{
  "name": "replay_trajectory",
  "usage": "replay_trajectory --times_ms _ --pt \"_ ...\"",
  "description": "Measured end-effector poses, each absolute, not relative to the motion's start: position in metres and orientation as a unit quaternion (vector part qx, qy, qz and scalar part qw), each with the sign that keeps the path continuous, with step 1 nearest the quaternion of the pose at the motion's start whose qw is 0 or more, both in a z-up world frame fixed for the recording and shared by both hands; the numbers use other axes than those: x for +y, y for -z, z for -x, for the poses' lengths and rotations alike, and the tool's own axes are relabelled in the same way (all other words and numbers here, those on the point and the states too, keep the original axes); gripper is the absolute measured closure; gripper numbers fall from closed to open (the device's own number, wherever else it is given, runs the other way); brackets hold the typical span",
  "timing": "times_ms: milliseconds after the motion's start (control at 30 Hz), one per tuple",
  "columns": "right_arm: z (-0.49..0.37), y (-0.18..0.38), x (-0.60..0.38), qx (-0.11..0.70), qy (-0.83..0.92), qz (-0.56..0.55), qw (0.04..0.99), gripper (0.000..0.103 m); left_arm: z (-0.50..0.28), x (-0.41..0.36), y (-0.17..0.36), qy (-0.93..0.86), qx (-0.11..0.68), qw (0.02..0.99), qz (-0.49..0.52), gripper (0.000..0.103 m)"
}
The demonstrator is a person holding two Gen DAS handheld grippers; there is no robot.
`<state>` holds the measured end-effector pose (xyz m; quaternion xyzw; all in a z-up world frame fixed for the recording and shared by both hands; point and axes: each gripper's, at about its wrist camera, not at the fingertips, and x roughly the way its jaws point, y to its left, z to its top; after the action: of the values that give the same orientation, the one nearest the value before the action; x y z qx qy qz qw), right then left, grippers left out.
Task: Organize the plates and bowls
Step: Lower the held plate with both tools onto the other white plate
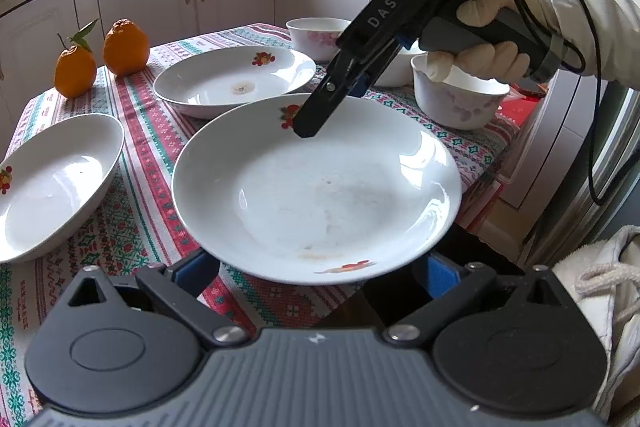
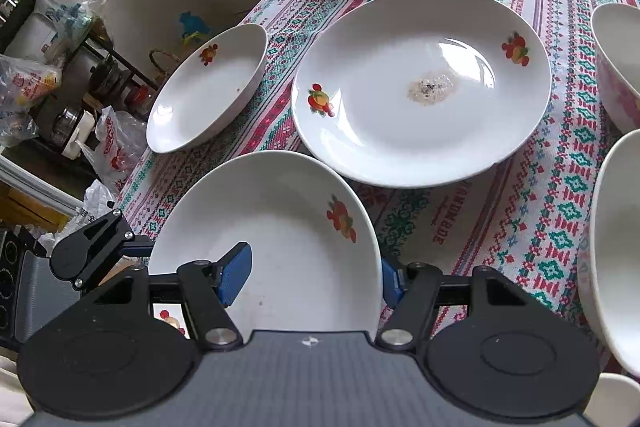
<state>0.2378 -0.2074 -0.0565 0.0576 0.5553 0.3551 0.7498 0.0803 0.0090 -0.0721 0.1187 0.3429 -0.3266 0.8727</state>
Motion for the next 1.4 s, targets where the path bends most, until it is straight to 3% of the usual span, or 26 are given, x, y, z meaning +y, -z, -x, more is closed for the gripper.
replay_trajectory --times_ms 833,1400 --pt "-0.239 0.037 -0.187 0.545 -0.382 -0.060 0.744 0.032 -0.077 0.028 0.057 0.315 0.346 0.876 -0.114 0.002" --pt "-0.288 0.011 -0.110 0.526 -0.434 -0.022 0.732 0.032 -0.100 0.087 0.030 0.257 0.335 0.901 -0.097 0.002"
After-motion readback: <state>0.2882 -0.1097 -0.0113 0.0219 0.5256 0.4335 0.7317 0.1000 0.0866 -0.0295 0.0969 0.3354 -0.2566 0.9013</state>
